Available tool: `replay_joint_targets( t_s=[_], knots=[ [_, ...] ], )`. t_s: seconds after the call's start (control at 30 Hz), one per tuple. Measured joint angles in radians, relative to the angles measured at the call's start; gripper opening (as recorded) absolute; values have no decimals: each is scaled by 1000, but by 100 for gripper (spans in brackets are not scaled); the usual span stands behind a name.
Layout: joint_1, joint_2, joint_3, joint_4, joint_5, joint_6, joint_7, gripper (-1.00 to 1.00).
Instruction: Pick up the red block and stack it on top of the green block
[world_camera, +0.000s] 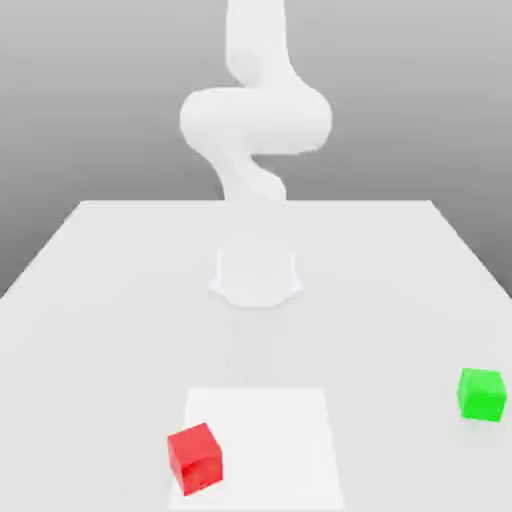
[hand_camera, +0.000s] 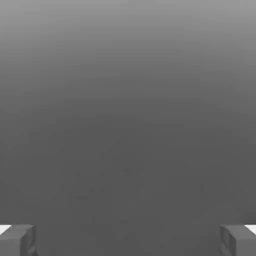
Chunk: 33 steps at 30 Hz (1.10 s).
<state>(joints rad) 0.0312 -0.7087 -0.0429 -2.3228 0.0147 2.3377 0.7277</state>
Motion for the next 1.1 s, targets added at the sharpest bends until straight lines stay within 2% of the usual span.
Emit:
replay_joint_targets(
  t_s=[0.27,0.47,0.63,0.8,0.97,1.0,1.1],
  knots=[
    [88,297,-129,-74,59,121,-243,0],
    [119,516,-189,-128,111,210,-428,0],
    [109,695,-205,-173,133,285,-567,0],
    [85,865,-211,-215,104,368,-662,0],
    [27,1045,-138,-195,188,507,-741,0],
    [18,1065,-127,-192,199,524,-750,-100],
    [17,1065,-127,-192,198,523,-749,-100]
  ],
)
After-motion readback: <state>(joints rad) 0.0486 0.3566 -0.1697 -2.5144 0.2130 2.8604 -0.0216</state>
